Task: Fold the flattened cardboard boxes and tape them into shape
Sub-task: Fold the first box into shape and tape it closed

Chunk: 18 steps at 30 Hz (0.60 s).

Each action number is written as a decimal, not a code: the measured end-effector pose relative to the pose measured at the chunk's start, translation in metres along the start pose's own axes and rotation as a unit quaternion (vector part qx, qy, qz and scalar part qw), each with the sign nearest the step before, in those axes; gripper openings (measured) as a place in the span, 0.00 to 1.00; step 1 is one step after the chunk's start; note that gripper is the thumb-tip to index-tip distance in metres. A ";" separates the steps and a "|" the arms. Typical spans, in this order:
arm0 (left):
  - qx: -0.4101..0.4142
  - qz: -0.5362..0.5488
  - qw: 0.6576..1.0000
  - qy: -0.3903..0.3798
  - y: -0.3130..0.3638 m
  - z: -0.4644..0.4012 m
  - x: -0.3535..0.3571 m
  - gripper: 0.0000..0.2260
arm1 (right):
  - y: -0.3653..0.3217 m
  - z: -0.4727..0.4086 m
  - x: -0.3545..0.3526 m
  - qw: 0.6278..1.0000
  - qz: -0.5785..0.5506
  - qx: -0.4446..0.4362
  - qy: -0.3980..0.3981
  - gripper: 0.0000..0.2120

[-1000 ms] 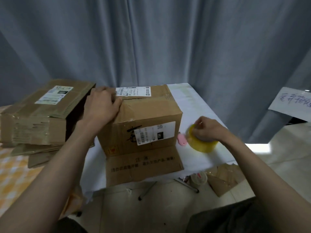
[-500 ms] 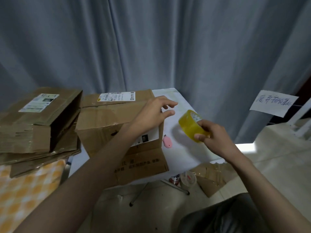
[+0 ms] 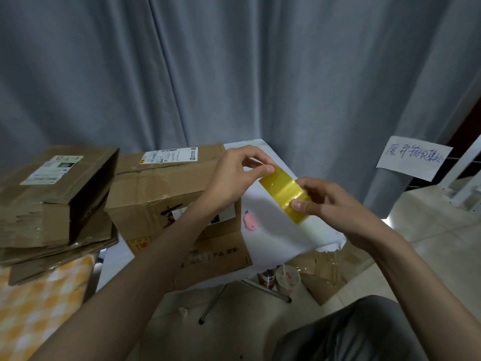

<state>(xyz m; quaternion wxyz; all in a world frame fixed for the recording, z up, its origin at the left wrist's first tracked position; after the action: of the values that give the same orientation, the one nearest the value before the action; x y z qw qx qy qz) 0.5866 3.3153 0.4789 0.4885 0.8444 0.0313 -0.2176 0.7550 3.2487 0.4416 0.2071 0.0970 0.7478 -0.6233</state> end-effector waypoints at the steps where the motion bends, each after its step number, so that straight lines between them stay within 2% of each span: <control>1: -0.017 0.000 1.000 -0.003 -0.001 0.001 0.000 0.03 | 0.001 0.000 0.000 1.000 -0.013 0.013 0.001 0.07; 5: -0.094 0.034 0.995 -0.015 -0.007 0.001 -0.009 0.10 | 0.003 -0.004 0.007 0.998 -0.017 0.061 0.023 0.22; 10: -0.189 0.037 0.978 -0.074 -0.012 -0.002 -0.026 0.05 | -0.008 -0.012 0.018 0.993 -0.034 0.070 0.085 0.28; 12: -0.215 0.069 0.971 -0.081 -0.013 -0.004 -0.034 0.02 | -0.015 -0.016 0.023 0.993 -0.052 0.055 0.086 0.29; 14: -0.232 0.073 0.966 -0.084 -0.017 -0.006 -0.043 0.03 | -0.017 -0.016 0.032 0.995 -0.073 0.045 0.055 0.26; 16: -0.228 0.030 0.969 -0.094 -0.019 -0.010 -0.049 0.03 | -0.015 -0.015 0.040 0.991 -0.122 0.041 0.026 0.16; 18: -0.208 -0.016 0.974 -0.087 -0.022 -0.021 -0.058 0.02 | -0.010 -0.014 0.047 0.989 -0.141 0.031 0.007 0.18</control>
<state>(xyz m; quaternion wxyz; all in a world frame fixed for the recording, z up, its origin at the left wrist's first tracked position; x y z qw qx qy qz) 0.5355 3.3535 0.4924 0.6510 0.7013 0.0471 -0.2865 0.7065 3.2551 0.4324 0.1089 0.0009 0.7358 -0.6684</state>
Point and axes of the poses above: each hand's wrist, its own z-axis away from the middle knuckle, its own x-axis out of the palm, y = z × x, the point moved 7 cm from there along -z, towards the middle knuckle, and after that the axes turned 2 degrees about -x, right-handed, at the moved point
